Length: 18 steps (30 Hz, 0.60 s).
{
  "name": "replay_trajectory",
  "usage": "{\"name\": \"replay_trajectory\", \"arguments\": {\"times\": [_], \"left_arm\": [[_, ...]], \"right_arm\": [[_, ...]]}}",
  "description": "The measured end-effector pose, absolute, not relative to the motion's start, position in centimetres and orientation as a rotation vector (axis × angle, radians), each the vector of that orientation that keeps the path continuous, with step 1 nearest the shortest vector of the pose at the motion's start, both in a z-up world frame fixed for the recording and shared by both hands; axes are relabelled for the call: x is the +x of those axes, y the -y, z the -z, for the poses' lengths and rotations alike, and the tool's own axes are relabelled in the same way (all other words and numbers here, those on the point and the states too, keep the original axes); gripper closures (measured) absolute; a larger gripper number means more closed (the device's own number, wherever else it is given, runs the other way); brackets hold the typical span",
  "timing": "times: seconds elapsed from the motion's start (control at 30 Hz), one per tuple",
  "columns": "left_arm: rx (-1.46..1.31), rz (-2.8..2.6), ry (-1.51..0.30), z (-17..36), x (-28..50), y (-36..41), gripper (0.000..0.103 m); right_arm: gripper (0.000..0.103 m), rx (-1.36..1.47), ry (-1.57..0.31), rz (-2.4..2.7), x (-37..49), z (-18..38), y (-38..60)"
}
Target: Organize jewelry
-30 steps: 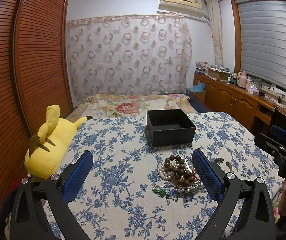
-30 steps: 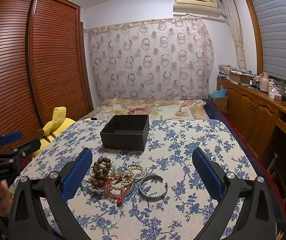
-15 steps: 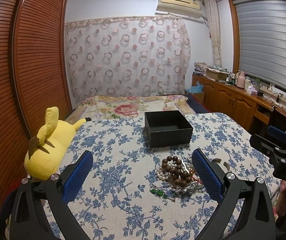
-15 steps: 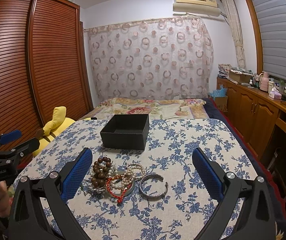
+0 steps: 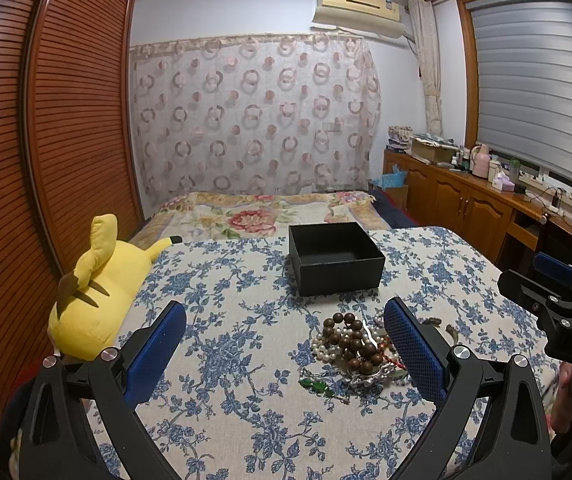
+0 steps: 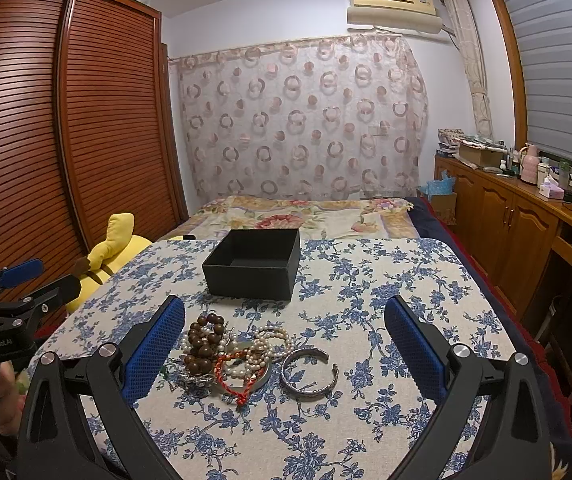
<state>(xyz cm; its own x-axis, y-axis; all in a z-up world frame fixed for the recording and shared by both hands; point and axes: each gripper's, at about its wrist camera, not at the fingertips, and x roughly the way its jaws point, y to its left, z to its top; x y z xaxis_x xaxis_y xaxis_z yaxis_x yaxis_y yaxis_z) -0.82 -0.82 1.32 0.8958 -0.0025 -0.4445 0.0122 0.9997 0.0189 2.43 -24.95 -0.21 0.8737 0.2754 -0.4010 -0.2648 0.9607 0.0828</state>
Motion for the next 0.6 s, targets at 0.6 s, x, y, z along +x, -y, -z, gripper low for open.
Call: {"name": "replay_trajectory", "arguments": {"times": [0.6], "left_arm": [[0.023, 0.008, -0.457, -1.33, -0.95, 0.82, 0.008]], "right_arm": [[0.002, 0.026, -0.422, -0.283, 2.48, 0.22, 24.99]]}}
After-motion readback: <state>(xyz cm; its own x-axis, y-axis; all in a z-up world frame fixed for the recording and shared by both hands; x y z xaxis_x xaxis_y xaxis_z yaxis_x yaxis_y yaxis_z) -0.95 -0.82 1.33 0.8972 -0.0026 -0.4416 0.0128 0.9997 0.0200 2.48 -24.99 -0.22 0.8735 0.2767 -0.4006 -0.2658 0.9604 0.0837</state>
